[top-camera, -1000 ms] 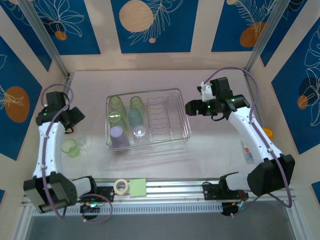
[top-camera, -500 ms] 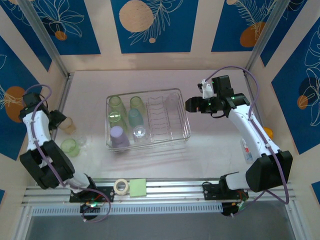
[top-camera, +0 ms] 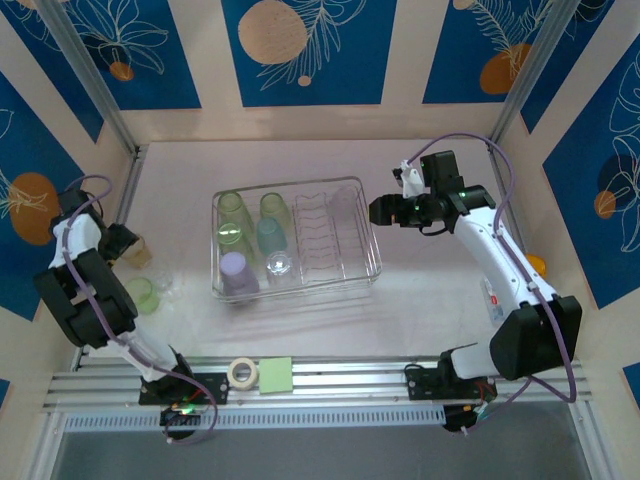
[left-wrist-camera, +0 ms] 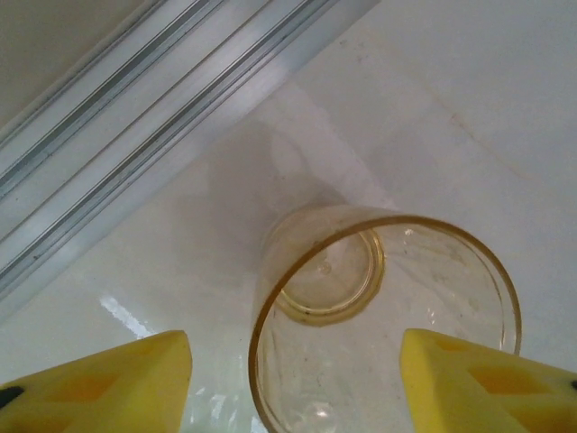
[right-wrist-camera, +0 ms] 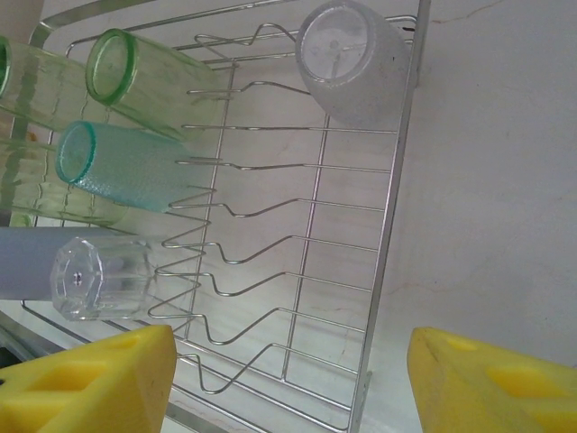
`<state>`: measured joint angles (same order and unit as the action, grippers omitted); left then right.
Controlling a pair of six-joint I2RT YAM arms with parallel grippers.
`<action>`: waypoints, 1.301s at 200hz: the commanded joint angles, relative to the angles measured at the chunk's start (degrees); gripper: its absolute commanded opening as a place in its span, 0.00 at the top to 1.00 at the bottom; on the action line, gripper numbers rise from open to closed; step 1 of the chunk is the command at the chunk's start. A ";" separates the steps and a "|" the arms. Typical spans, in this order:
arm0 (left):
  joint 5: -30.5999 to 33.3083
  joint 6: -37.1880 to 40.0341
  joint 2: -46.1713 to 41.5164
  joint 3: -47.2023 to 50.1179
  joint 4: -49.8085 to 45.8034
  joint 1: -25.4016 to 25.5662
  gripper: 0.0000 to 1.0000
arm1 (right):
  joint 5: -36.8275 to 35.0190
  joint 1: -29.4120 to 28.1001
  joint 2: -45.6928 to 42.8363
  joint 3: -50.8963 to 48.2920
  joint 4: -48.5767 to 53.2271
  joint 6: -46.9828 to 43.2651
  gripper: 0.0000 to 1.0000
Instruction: Load the cups into the dish rack
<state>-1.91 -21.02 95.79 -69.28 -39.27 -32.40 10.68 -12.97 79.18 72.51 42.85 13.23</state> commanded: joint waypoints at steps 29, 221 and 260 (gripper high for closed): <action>-0.99 -1.54 3.28 2.27 3.90 -0.12 0.54 | 2.30 0.07 0.00 2.06 0.87 0.56 0.31; -23.31 -37.81 -36.72 12.28 25.17 24.79 1.00 | 24.26 6.95 -21.72 -1.77 -8.53 13.91 0.15; -23.81 -48.99 -35.72 16.57 40.09 43.72 1.00 | 25.60 2.98 -22.07 -0.15 -12.46 20.47 0.12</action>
<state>-23.79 -61.08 58.96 -54.13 -9.76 4.10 30.76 -7.05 57.45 69.21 33.36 28.91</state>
